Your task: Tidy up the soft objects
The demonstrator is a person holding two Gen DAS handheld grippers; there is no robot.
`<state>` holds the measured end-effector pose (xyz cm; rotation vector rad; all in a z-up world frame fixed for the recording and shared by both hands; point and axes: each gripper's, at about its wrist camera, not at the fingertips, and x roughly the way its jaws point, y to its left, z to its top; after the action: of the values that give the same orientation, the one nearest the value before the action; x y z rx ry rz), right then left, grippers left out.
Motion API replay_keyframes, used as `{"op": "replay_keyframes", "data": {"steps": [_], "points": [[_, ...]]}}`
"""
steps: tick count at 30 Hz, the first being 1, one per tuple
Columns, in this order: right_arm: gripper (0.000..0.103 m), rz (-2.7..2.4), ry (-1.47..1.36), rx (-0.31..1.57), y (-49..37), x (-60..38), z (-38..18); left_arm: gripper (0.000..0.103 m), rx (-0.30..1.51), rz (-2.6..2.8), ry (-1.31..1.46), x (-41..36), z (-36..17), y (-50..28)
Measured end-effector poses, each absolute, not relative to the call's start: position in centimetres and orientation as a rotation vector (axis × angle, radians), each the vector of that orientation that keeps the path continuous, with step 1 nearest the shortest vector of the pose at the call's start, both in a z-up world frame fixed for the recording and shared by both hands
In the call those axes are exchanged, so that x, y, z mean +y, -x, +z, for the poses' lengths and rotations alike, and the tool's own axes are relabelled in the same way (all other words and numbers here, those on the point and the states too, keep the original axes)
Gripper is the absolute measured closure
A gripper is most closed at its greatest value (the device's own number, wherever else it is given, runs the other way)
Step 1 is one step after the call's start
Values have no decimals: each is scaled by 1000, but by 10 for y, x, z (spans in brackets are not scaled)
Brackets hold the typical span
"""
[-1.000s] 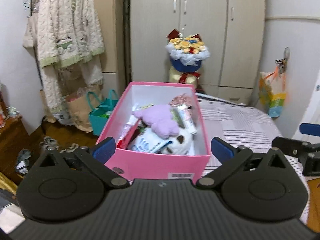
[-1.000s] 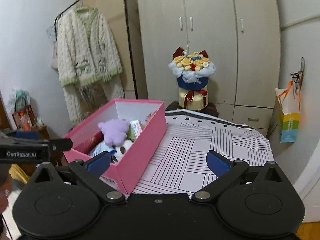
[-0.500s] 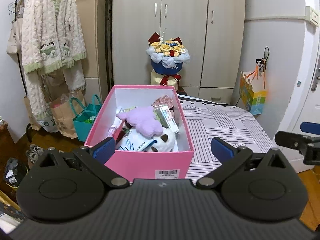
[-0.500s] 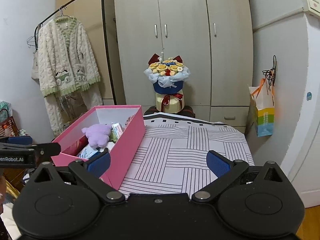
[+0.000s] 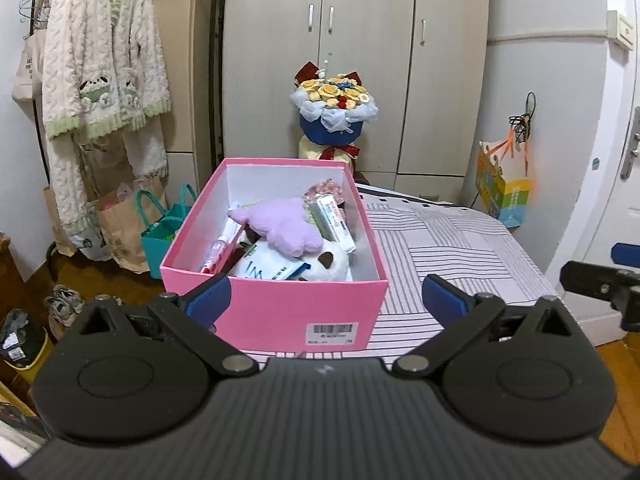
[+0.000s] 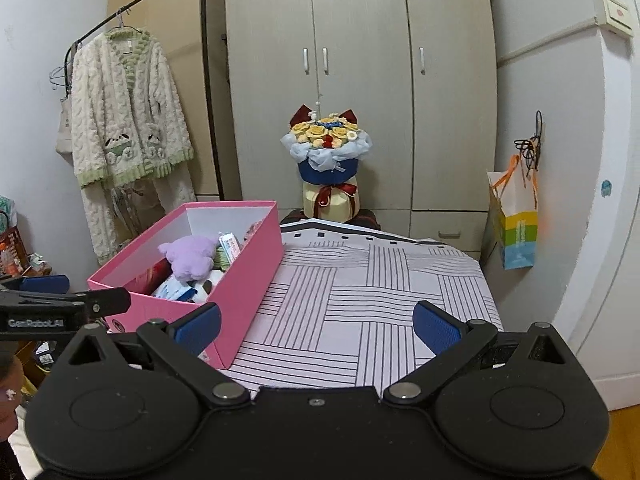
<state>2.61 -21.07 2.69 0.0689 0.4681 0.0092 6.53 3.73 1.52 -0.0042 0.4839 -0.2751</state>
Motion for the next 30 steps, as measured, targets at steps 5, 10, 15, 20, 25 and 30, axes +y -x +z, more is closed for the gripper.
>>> {"op": "replay_keyframes", "data": {"steps": [5, 10, 15, 20, 25, 30], "points": [[0, -26, -46, 461, -24, -211, 25, 0, 474, -281, 6, 37, 14, -63], [0, -40, -37, 459, -22, -210, 24, 0, 464, -280, -15, 35, 14, -59], [0, -53, -22, 456, -19, -208, 22, 0, 462, -286, -18, 34, 13, -58], [0, -68, -12, 449, -18, -208, 21, 0, 461, -283, -21, 33, 13, -57], [0, -74, -4, 447, -16, -208, 20, 0, 464, -278, -20, 34, 12, -56], [0, -80, 1, 446, -13, -208, 18, 0, 463, -274, -24, 34, 12, -56]]}}
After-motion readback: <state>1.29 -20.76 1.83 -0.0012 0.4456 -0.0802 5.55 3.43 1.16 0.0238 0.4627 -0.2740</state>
